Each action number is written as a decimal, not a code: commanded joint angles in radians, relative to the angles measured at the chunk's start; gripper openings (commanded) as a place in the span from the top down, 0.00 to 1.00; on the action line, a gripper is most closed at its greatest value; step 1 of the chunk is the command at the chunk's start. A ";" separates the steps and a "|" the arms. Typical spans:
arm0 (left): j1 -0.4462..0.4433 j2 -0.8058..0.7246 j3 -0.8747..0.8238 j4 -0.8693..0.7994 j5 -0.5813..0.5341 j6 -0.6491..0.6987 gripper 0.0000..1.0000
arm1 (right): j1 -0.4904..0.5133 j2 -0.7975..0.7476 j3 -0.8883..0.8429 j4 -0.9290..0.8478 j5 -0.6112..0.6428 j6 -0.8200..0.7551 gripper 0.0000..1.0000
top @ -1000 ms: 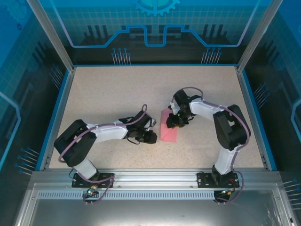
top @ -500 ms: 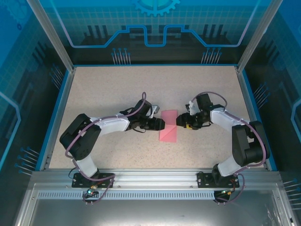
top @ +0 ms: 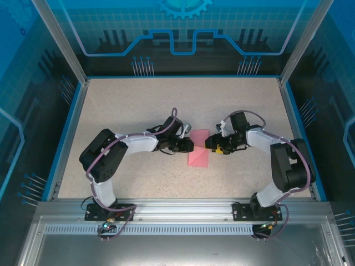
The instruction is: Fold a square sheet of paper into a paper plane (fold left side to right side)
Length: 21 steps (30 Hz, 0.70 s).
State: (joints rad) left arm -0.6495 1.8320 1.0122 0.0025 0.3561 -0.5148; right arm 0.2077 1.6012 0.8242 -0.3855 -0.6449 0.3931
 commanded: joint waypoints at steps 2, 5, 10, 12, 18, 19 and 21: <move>0.009 -0.018 0.017 -0.044 -0.019 0.033 0.87 | 0.015 0.046 0.011 0.032 -0.053 0.029 0.35; 0.009 -0.025 0.011 -0.044 -0.022 0.033 0.87 | 0.028 0.078 0.021 0.050 -0.070 0.043 0.36; 0.008 -0.033 0.004 -0.047 -0.027 0.033 0.87 | 0.058 0.128 0.043 0.091 -0.085 0.071 0.38; 0.009 -0.034 0.002 -0.048 -0.028 0.034 0.87 | 0.069 0.156 0.049 0.103 -0.090 0.079 0.40; 0.012 -0.055 -0.008 -0.042 -0.034 0.024 0.80 | 0.097 0.211 0.097 0.154 -0.127 0.104 0.57; 0.015 -0.068 -0.015 -0.036 -0.034 0.020 0.77 | 0.098 0.214 0.099 0.159 -0.130 0.104 0.61; 0.034 -0.105 -0.039 -0.010 -0.025 -0.004 0.71 | 0.096 0.206 0.102 0.174 -0.137 0.104 0.71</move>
State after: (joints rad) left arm -0.6445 1.8027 1.0046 -0.0200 0.3332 -0.5198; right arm 0.2947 1.8008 0.8993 -0.2489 -0.7383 0.4931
